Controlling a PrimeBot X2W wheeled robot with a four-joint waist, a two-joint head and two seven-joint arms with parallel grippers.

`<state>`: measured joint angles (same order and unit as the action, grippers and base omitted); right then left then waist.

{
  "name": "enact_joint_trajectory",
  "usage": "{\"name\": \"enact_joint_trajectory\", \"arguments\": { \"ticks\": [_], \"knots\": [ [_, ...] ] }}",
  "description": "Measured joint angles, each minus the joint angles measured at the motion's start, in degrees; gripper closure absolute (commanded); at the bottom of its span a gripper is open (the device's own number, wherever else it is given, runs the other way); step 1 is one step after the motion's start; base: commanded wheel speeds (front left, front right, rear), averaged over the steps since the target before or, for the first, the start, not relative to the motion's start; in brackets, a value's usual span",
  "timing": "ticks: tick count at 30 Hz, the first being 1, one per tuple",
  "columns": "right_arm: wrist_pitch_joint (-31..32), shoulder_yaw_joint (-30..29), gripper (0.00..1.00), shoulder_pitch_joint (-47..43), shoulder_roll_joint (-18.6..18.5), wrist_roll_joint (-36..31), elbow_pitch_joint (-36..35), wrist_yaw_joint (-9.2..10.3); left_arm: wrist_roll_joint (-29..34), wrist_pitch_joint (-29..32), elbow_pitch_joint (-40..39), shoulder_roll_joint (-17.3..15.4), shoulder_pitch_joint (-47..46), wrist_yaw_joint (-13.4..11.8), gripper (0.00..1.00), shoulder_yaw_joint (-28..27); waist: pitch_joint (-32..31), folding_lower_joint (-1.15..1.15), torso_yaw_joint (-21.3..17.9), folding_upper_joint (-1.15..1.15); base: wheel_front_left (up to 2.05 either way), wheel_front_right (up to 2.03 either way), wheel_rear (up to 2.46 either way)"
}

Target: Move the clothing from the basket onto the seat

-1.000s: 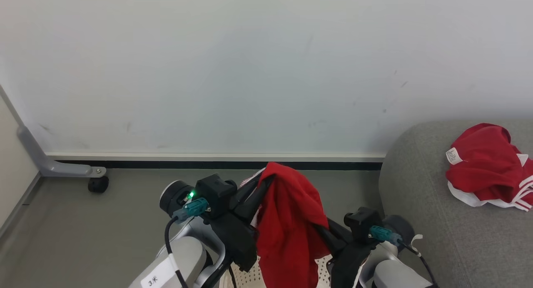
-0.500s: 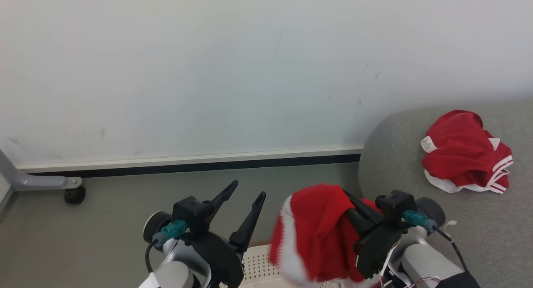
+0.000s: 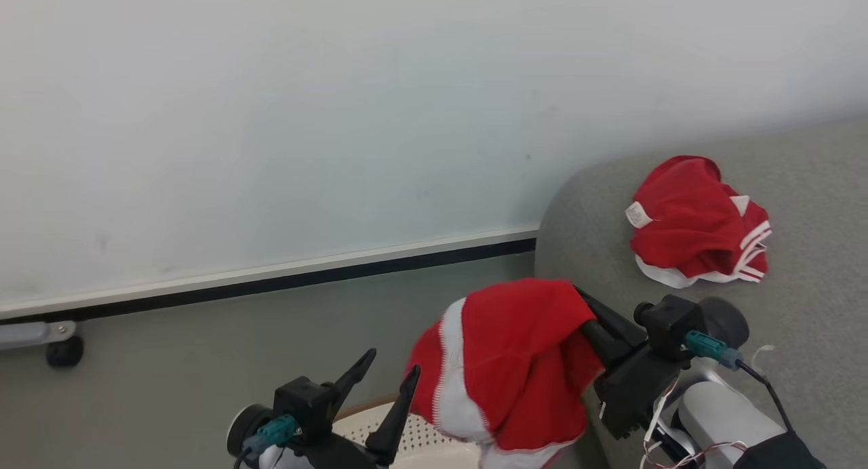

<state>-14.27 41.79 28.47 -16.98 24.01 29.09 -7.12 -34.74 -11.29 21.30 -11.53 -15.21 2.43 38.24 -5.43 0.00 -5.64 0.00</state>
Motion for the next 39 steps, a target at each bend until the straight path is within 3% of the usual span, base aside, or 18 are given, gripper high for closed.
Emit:
{"name": "enact_joint_trajectory", "arguments": {
  "ticks": [12,25,32,39],
  "knots": [
    [0.0,-1.8,1.0,-1.8,-4.9,-1.4,-7.7,1.18,0.0,-1.4,0.3,0.5,3.4,-1.5,0.0,0.3,0.6,0.0,-7.4,0.0,0.0,0.0,0.0],
    [0.1,-5.4,1.0,-6.7,-11.1,-1.3,-15.5,4.7,0.0,-2.1,1.5,1.0,5.2,-1.9,0.0,0.0,0.9,0.0,-15.2,0.0,0.0,0.0,0.0],
    [0.9,-7.0,1.0,-8.3,-13.2,-0.7,-18.3,6.11,0.6,-2.5,1.5,1.5,5.2,-1.9,0.0,0.6,1.3,0.0,-16.8,0.0,0.0,0.0,0.0],
    [2.2,-8.3,1.0,-5.4,-13.2,0.7,-19.0,6.01,1.9,-2.5,0.6,1.2,5.2,-1.9,0.0,0.8,2.9,0.0,-16.5,0.0,0.0,0.0,0.0]
  ]
}}
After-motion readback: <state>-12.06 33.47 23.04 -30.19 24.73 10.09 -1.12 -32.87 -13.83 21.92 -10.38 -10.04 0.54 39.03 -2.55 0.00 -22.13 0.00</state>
